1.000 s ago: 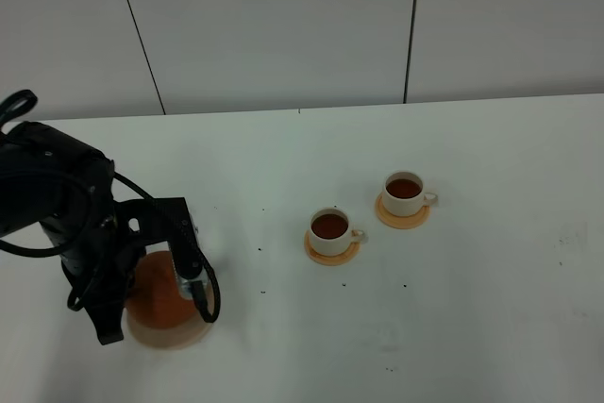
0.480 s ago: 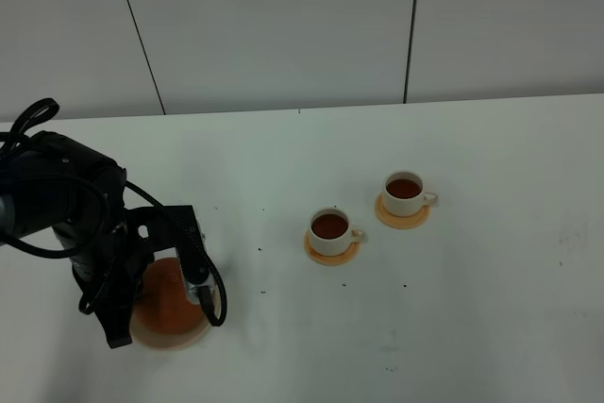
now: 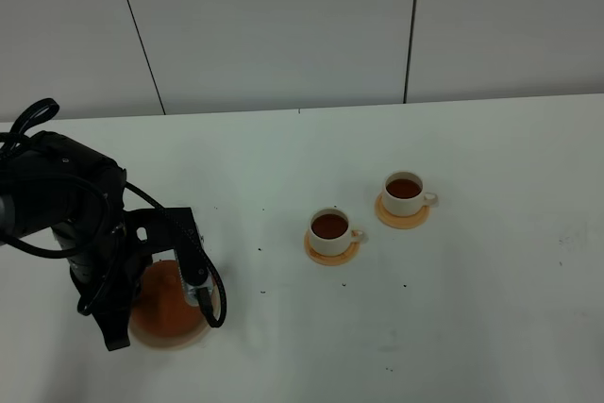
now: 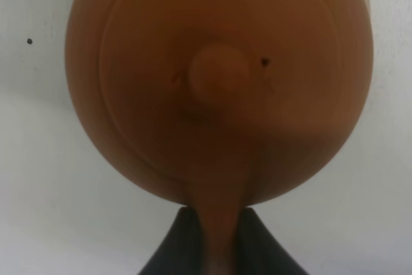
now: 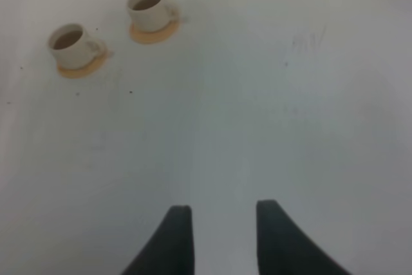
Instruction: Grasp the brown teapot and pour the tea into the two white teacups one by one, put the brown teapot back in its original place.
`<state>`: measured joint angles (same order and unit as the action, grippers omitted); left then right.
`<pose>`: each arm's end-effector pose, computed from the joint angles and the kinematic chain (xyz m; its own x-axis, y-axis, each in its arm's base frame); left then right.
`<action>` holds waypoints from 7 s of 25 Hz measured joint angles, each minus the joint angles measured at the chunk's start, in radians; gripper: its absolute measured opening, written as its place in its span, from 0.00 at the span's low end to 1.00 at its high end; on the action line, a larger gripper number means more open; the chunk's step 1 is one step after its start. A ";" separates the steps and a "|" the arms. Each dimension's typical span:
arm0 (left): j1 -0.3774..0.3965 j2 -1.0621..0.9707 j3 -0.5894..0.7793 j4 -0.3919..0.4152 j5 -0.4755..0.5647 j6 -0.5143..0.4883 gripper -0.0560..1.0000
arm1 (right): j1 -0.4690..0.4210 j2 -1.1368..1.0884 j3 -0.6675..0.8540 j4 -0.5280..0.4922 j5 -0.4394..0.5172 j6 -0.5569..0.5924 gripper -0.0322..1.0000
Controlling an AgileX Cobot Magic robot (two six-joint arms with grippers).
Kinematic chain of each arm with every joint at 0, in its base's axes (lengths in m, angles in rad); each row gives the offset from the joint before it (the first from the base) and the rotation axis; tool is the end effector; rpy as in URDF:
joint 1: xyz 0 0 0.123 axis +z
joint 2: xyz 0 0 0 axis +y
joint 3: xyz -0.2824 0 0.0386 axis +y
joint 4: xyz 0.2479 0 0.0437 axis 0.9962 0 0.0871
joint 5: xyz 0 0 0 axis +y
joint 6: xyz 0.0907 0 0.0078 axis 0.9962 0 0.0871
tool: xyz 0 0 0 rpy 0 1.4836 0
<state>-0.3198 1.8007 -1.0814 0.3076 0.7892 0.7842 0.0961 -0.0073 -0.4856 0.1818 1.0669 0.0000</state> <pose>0.3217 -0.0859 0.1711 -0.2724 0.9583 0.0860 0.9349 0.2425 0.2593 -0.0066 0.0139 0.2737 -0.4784 0.0416 -0.8772 -0.1930 0.9695 0.1512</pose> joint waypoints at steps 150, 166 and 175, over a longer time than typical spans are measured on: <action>0.358 -1.791 0.526 -0.357 0.350 -0.679 0.07 | 0.000 0.000 0.000 0.000 -0.001 0.000 0.26; 0.358 -1.793 0.576 -0.331 0.261 -0.753 0.07 | 0.000 0.000 0.000 0.000 -0.001 0.000 0.26; 0.358 -1.793 0.576 -0.330 0.261 -0.753 0.07 | 0.000 0.000 0.000 0.000 -0.001 0.000 0.26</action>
<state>0.0382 0.0082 -0.5050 -0.0219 1.0498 0.0310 0.0961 -0.0073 -0.4856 0.1818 1.0661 0.0000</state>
